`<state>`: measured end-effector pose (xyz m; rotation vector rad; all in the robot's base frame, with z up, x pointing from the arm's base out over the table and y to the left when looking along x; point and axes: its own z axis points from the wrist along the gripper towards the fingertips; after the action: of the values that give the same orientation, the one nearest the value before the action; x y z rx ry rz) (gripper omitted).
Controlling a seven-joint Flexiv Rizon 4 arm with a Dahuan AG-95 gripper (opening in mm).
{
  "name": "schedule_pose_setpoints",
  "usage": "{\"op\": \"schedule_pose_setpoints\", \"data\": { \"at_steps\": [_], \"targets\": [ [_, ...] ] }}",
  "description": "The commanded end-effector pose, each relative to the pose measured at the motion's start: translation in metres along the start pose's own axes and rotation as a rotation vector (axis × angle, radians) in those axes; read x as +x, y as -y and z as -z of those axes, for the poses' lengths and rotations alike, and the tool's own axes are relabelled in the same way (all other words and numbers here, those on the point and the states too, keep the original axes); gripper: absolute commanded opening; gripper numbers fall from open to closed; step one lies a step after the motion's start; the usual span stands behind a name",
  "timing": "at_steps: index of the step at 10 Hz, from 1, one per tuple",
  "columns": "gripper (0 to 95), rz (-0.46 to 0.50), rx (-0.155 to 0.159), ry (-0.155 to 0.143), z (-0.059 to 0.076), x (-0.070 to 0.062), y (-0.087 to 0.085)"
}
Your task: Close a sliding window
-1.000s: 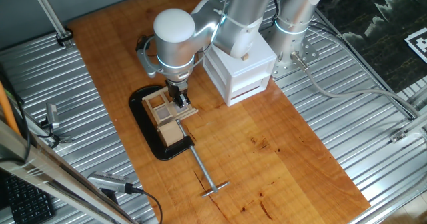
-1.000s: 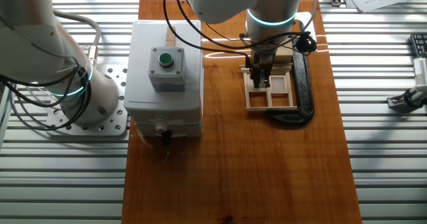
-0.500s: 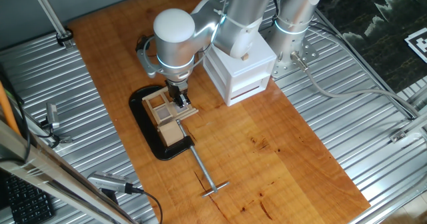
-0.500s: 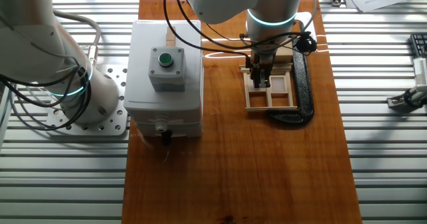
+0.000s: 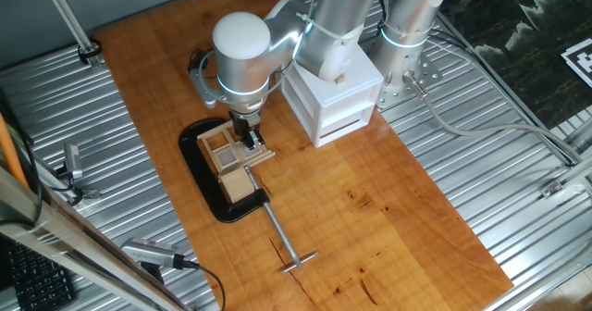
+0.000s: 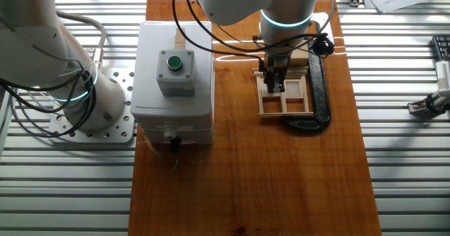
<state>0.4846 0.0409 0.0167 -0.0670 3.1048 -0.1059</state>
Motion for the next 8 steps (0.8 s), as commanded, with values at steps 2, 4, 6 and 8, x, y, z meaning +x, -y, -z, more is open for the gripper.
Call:
{"op": "schedule_pose_setpoints", "data": {
  "at_steps": [2,4,6,8],
  "targets": [
    [0.0,0.005,0.001,0.003,-0.0013,0.0002,0.003],
    [0.0,0.009,-0.001,0.004,-0.0016,0.0006,0.0055],
    [0.0,0.011,-0.002,0.005,-0.0015,0.0009,0.0069],
    [0.0,0.012,-0.003,0.007,-0.0024,0.0007,0.0076]
  ]
}}
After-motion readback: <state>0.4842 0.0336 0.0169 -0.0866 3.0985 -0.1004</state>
